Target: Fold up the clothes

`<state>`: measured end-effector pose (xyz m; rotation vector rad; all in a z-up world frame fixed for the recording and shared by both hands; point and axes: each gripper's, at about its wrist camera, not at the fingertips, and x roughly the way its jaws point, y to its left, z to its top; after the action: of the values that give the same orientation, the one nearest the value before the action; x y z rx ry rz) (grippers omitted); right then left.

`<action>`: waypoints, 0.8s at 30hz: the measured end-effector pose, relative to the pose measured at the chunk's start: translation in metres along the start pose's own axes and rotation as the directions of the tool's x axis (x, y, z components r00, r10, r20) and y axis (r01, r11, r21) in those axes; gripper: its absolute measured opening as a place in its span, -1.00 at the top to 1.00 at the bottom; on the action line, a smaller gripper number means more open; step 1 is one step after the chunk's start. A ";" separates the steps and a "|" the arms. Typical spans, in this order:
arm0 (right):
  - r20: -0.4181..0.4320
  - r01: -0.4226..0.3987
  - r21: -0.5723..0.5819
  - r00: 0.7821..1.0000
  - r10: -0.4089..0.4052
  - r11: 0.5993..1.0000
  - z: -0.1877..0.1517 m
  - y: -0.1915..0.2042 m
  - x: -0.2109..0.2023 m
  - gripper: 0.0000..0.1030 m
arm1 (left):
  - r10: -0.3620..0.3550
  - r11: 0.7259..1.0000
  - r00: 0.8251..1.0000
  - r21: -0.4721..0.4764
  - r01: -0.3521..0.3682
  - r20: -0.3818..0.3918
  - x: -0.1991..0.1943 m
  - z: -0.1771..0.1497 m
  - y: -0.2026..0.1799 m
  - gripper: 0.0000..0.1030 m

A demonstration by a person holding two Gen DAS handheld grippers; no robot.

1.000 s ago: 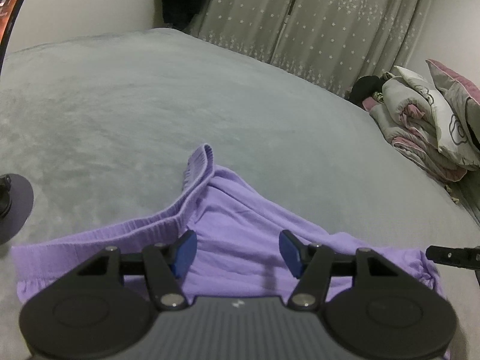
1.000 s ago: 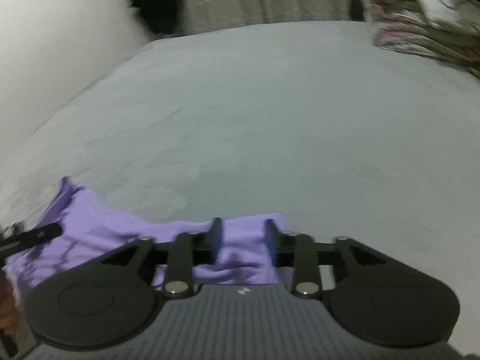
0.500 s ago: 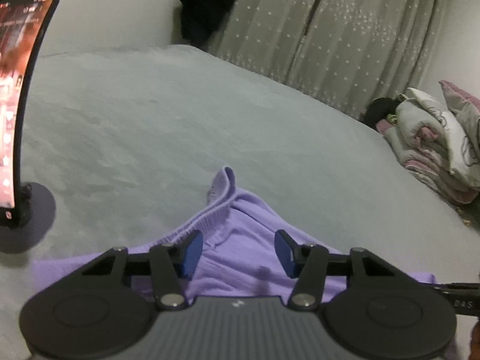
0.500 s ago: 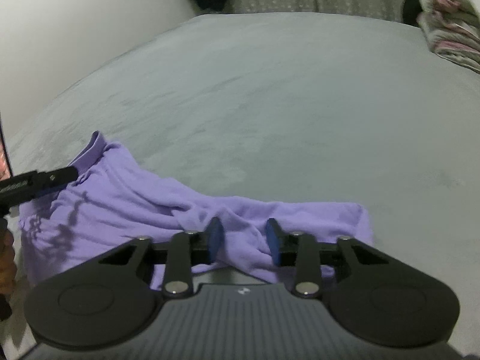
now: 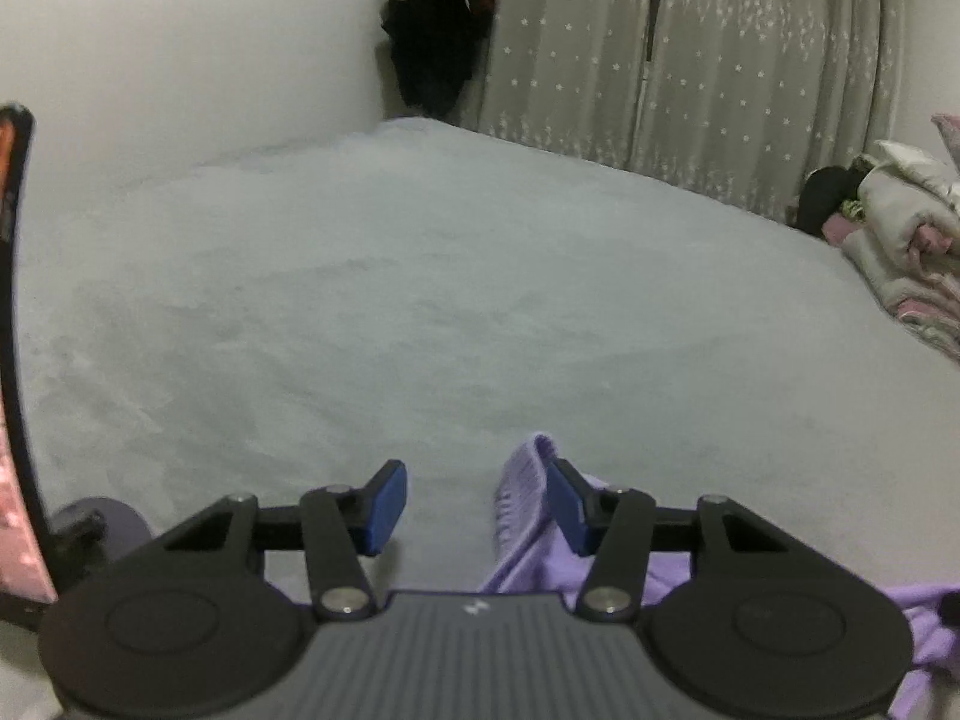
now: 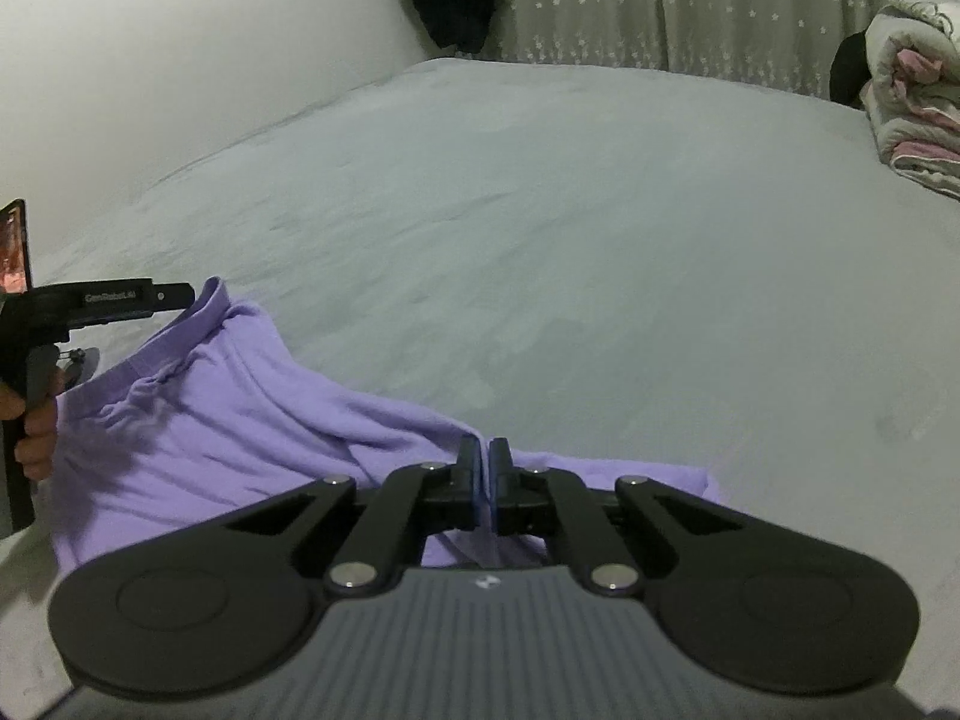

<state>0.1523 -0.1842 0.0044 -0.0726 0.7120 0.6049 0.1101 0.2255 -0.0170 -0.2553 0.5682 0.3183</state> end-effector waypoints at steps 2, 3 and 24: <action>0.008 0.006 0.007 1.000 -0.006 1.000 0.003 -0.001 0.001 0.94 | -0.030 0.999 1.000 -0.028 0.030 -0.004 0.000 0.002 0.003 -0.03; 0.014 0.007 0.008 1.000 -0.007 1.000 0.004 -0.001 0.000 0.94 | -0.034 0.999 0.999 -0.035 0.033 -0.008 0.001 0.002 0.004 -0.04; 0.079 0.282 -0.055 0.957 -0.277 0.958 0.044 -0.009 0.040 0.95 | 0.162 0.986 0.972 -0.001 -0.164 0.168 0.024 0.013 0.003 1.00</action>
<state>0.2070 -0.1605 0.0111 -0.2090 0.5995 0.3570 0.1345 0.2383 -0.0204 -0.1679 0.4252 0.4904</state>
